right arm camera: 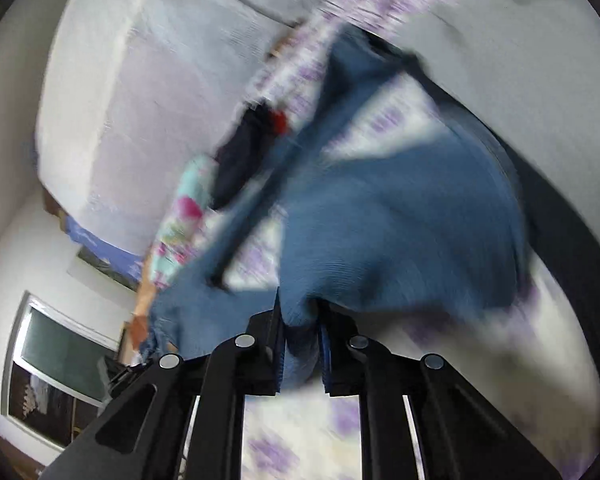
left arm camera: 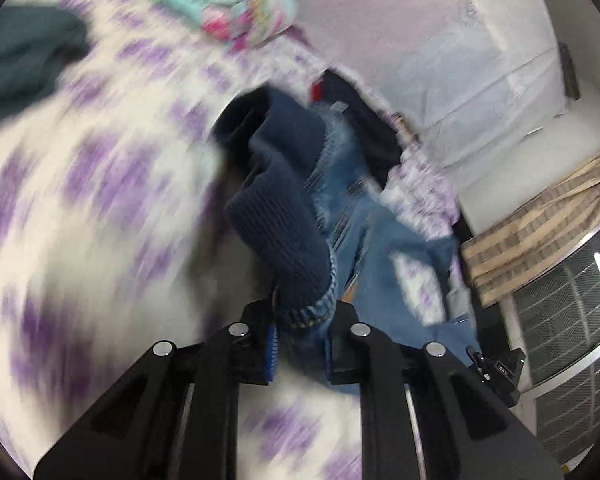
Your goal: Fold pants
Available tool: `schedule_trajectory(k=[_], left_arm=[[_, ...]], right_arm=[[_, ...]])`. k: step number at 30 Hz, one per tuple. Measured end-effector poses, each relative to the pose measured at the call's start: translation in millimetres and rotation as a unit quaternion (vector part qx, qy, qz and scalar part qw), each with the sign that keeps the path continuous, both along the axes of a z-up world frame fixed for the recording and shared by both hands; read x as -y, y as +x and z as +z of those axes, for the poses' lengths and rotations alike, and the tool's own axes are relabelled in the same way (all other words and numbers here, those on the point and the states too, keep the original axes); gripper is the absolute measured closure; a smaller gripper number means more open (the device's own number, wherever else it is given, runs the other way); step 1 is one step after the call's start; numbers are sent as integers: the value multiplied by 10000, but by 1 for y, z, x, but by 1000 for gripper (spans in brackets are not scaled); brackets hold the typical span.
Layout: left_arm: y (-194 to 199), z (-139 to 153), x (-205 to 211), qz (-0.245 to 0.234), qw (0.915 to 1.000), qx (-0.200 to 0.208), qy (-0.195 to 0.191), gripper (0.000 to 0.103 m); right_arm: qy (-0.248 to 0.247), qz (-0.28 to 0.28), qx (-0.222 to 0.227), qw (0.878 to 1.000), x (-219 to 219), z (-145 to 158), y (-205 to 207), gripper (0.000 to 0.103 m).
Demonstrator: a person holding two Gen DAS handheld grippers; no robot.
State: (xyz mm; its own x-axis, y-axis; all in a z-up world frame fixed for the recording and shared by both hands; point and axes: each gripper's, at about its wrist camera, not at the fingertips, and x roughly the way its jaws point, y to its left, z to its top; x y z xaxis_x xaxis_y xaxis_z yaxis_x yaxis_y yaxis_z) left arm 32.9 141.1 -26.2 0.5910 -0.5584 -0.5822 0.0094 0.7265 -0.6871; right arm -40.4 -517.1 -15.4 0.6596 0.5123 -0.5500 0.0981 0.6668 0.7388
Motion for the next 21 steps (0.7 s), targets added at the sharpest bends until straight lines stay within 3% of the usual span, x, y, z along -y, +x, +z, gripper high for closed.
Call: schedule_trajectory(k=[4, 8, 9, 10, 14, 16, 19, 21], left_arm=[[-25, -31, -6, 130, 9998, -156, 50, 92], [-32, -25, -9, 212, 9998, -23, -36, 90], [-30, -21, -9, 290, 9996, -22, 25, 85], [-30, -20, -10, 342, 9994, -25, -4, 72], [-13, -12, -16, 530, 9969, 31, -575, 41], [-5, -11, -14, 688, 9968, 61, -389, 37], [11, -8, -3, 950, 9948, 167, 311, 38], [14, -9, 2, 973, 9936, 210, 537, 46]], right_arm=[[241, -107, -210, 9994, 15, -32, -13, 91], [-98, -83, -117, 9998, 10, -27, -10, 90], [-133, -85, -113, 9998, 9, -26, -9, 89], [-119, -85, -120, 9998, 8, -26, -9, 88], [209, -128, -75, 9997, 12, -32, -11, 82], [341, -151, -82, 9993, 14, -34, -12, 80], [427, -172, -84, 9989, 16, -33, -11, 76], [362, -185, -71, 9991, 14, -33, -9, 76]])
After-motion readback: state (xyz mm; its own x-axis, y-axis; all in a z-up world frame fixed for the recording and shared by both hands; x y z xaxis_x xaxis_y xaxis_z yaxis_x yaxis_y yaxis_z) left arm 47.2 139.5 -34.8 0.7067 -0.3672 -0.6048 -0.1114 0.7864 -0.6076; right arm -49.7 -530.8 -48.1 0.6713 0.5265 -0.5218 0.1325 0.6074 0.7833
